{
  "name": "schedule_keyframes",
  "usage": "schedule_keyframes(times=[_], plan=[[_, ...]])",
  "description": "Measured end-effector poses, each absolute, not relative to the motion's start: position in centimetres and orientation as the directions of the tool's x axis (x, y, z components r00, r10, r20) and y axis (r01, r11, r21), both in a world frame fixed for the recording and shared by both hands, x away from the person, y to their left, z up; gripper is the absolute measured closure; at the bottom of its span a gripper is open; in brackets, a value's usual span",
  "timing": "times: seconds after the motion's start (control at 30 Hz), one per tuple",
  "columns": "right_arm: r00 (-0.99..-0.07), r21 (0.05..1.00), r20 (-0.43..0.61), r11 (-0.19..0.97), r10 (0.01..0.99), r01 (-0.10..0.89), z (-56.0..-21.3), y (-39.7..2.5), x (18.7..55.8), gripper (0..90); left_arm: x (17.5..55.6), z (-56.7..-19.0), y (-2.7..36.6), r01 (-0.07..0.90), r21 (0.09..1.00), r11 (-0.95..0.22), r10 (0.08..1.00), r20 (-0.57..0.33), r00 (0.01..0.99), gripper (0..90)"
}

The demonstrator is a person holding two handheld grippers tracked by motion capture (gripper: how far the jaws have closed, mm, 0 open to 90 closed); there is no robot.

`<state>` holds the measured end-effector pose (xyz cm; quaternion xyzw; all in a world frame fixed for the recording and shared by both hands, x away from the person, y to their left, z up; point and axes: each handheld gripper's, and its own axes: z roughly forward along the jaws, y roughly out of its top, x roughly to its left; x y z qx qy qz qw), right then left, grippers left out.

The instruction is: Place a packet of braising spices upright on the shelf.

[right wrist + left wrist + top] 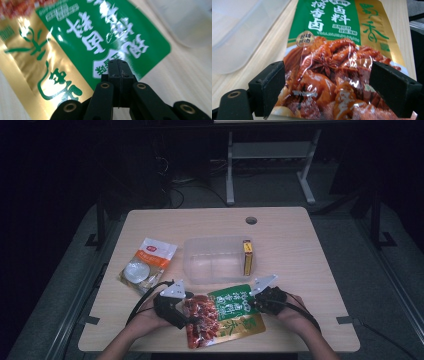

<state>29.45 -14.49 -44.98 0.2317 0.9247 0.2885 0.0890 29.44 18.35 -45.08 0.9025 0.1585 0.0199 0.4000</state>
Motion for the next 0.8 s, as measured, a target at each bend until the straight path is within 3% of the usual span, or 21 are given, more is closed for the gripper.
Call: schedule_keyframes(times=[0.1, 0.33, 0.43, 0.57, 0.8], plan=[[-0.857, 0.607, -0.001, 0.682, 0.515, 0.409, -44.6, -15.2, 29.4, 89.9, 29.7, -45.1, 18.1, 0.277, 0.732, -0.622, 0.299, -0.105, 0.949, 12.7], [-0.812, 0.648, 0.033, 0.606, 0.582, 0.461, -44.4, -17.2, 27.7, 47.2, 31.0, -45.2, 16.2, 0.281, 0.714, -0.642, 0.288, -0.116, 0.951, 12.5], [-0.810, 0.653, 0.044, 0.597, 0.585, 0.466, -44.6, -17.4, 26.8, 36.3, 31.5, -45.5, 15.4, 0.279, 0.706, -0.651, 0.282, -0.117, 0.952, 12.5], [-0.808, 0.661, 0.046, 0.588, 0.588, 0.465, -44.9, -17.8, 25.6, 30.0, 32.1, -45.8, 14.4, 0.273, 0.696, -0.664, 0.278, -0.109, 0.954, 12.3], [-0.795, 0.679, 0.047, 0.564, 0.605, 0.470, -44.7, -18.6, 25.4, 28.0, 32.5, -46.7, 13.6, 0.274, 0.664, -0.695, 0.275, -0.107, 0.955, 12.0]])
